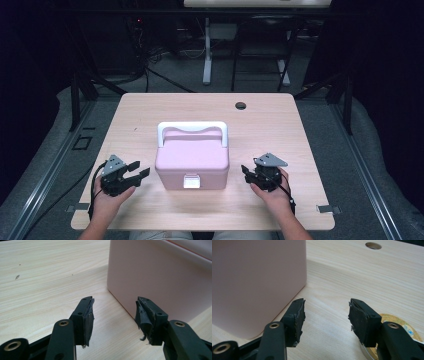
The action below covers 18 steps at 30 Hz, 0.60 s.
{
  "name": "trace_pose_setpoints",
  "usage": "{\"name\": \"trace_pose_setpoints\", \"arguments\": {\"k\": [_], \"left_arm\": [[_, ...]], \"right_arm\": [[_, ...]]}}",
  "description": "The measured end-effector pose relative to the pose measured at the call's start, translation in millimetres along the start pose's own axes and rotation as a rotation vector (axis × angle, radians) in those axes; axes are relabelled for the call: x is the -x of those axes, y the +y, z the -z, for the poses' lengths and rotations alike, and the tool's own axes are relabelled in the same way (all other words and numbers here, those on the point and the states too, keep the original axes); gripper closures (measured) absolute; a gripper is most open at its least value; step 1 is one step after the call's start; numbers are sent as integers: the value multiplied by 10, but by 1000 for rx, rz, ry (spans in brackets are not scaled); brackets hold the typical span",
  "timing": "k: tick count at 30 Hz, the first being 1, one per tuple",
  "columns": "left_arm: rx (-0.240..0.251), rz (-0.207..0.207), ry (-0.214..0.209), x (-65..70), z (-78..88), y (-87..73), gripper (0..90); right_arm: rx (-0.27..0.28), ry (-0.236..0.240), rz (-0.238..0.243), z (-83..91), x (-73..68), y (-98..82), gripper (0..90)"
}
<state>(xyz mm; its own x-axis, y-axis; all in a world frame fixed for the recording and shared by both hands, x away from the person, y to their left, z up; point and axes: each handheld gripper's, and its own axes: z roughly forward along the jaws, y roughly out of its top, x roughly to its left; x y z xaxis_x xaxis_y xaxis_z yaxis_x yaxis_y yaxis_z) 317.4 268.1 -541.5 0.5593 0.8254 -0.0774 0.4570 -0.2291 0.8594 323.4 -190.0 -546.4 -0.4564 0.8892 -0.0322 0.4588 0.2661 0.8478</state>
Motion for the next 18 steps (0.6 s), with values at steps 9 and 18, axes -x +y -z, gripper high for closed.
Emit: {"name": "trace_pose_setpoints", "arguments": {"k": [9, 18], "left_arm": [[-4, 11, 2, -9, -1, -3, 456], [8, 13, 7, -12, 32, -20, 478]], "right_arm": [[26, 57, -45, 33, 39, -5, 517], [87, 81, -33, 72, 16, 31, 540]]}}
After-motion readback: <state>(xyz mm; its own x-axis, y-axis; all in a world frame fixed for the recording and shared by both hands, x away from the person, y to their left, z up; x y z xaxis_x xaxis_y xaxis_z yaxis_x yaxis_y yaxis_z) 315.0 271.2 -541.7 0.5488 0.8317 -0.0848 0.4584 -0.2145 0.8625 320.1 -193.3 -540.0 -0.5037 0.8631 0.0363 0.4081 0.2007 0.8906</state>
